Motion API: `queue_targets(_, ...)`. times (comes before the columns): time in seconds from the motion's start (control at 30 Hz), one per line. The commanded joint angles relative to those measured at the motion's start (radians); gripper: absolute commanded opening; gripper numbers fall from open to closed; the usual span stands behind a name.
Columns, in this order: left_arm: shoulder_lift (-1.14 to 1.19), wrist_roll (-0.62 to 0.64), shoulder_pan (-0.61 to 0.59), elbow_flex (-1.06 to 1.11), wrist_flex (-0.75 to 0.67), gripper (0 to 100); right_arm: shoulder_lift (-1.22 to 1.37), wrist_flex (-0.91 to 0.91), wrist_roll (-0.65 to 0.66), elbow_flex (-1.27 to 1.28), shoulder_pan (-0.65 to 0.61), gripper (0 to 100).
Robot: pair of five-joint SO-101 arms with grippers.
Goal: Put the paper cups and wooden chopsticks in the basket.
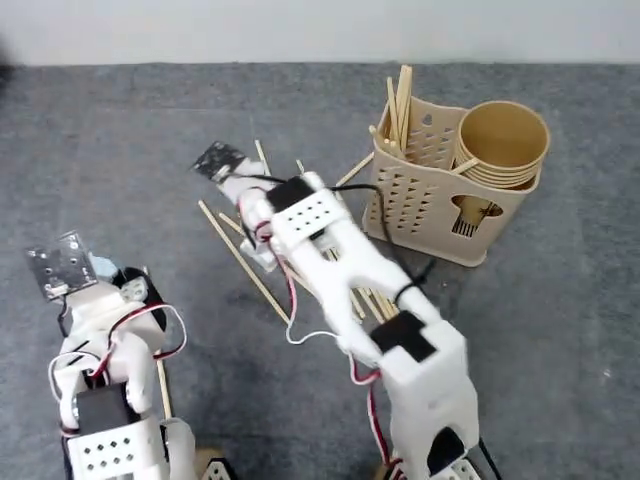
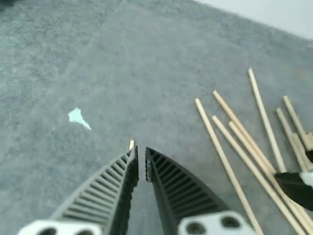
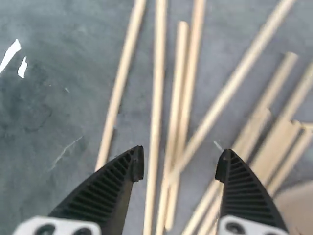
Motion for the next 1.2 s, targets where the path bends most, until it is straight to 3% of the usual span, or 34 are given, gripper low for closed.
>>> queue_targets(0.0,-0.014,-0.002,-0.003,0.01,-0.025,3,0.041,0.001,0.015,-0.127,-0.015,25.2)
queue_targets(0.5,-0.014,0.0,-0.003,0.022,-0.018,3,0.303,0.01,0.017,-0.33,-0.015,24.5)
queue_targets(0.73,-0.014,0.0,-0.003,0.022,-0.018,3,0.329,0.044,0.081,-0.334,-0.001,2.7)
queue_targets(1.17,-0.014,0.0,-0.003,0.038,-0.02,3,0.239,0.229,0.1,-0.466,0.016,0.9)
